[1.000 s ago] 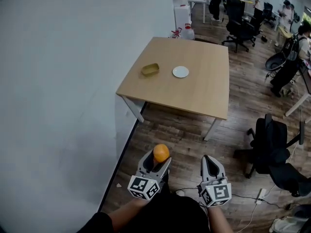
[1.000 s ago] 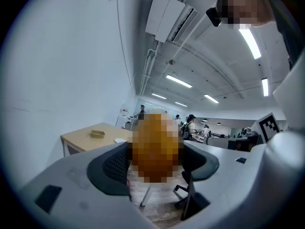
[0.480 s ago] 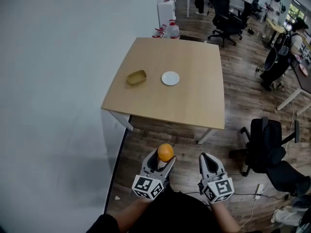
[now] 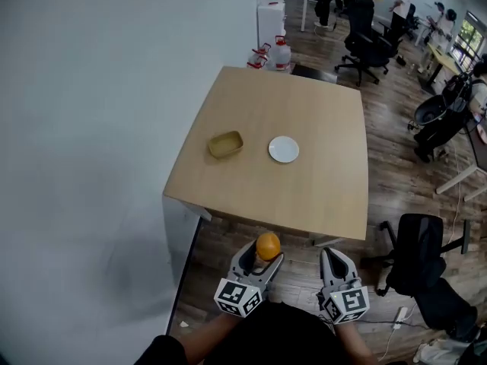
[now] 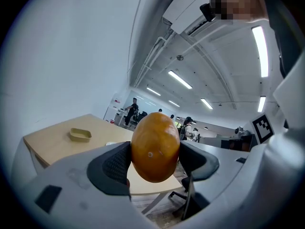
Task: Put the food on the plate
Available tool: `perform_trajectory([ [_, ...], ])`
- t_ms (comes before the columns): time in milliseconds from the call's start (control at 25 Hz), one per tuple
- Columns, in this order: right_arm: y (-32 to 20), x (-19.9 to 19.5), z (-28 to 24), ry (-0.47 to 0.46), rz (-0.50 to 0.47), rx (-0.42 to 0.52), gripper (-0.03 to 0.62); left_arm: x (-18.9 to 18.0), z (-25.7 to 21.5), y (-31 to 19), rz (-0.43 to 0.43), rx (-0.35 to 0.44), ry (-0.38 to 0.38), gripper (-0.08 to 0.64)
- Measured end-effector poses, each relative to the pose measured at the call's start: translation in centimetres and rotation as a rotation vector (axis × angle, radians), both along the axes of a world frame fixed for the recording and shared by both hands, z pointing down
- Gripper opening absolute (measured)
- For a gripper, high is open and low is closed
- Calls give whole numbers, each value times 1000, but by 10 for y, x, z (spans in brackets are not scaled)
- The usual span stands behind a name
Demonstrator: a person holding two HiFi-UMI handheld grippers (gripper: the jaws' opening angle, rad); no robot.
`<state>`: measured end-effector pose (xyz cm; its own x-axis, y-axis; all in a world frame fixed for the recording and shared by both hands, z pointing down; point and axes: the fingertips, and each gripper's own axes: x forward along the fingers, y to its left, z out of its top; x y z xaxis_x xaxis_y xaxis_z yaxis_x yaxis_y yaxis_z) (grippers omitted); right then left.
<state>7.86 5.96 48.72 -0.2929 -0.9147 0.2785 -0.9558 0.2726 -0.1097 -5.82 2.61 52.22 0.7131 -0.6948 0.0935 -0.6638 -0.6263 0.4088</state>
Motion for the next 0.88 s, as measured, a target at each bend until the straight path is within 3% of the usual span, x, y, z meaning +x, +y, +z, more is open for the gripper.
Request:
perform_trajectory([
  [440,-45,-25,19,6,27,-38,55,-32,24,-64,14,-40,-18,314],
  [880,-99,5,22,-7,34,5,55,-8,46,-119,-10,-83,-28,314],
])
